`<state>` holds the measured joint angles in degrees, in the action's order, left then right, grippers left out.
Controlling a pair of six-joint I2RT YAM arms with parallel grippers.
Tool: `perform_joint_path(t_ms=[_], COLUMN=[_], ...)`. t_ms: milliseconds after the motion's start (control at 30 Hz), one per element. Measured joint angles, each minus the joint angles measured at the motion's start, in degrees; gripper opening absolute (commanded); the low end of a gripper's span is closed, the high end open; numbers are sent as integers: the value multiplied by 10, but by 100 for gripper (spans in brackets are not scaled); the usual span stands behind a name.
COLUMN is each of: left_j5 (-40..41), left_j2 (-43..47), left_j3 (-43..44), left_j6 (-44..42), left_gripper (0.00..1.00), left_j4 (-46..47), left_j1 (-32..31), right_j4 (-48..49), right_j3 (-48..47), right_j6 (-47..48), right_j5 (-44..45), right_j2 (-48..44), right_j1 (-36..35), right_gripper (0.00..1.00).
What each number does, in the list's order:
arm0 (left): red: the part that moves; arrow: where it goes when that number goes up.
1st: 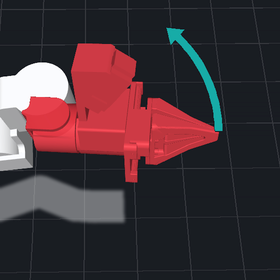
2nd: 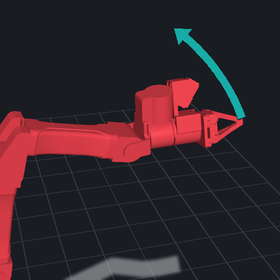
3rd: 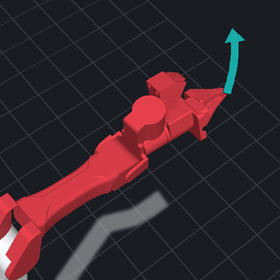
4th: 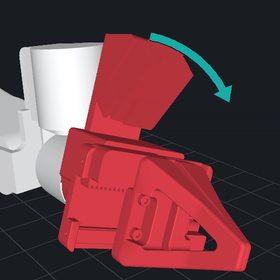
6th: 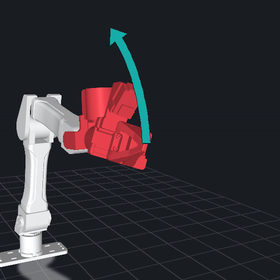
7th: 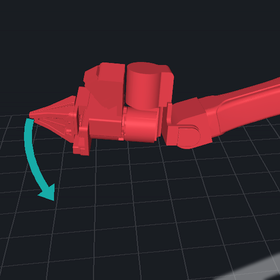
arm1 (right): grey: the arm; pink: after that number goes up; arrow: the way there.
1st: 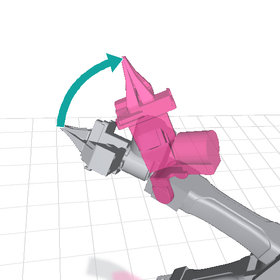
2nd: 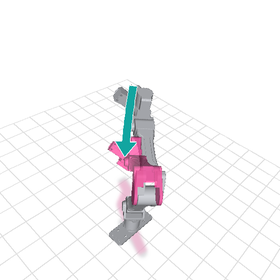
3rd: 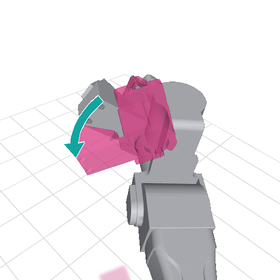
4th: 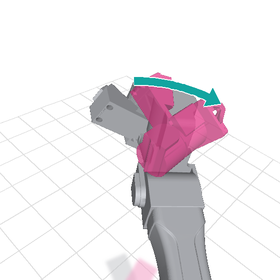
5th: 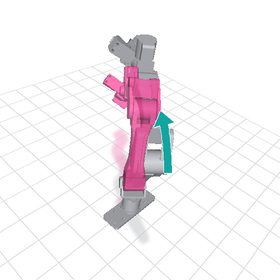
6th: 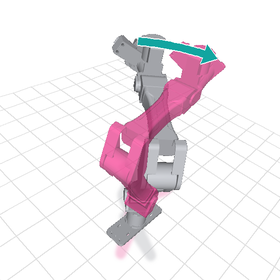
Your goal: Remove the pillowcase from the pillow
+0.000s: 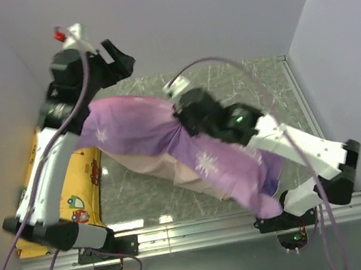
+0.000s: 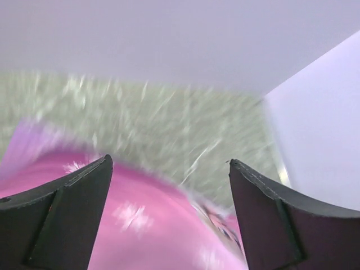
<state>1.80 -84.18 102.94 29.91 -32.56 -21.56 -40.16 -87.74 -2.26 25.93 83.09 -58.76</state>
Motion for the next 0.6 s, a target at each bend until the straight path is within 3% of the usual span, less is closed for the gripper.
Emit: perform_joint_path(t_ms=[167,300,433,600], left_j5=[-8,-11,-22,-21], left_j2=[127,210,252,232], left_j3=[8,-64,-194,-333], left_j6=[0,11,29,52], left_gripper=[92,91,90,91], left_j4=[24,61,102,111], left_j1=[0,0,-2,-42], right_j4=[-4,63,163,270], right_j3=[-17,63,144,132], right_j6=[-60,-125,-188,-237], right_j5=[-178,-301,-397,-419], right_j2=[-64,-64,44,183], right_j1=[175,313,385,419], right_gripper=[0,0,0,7])
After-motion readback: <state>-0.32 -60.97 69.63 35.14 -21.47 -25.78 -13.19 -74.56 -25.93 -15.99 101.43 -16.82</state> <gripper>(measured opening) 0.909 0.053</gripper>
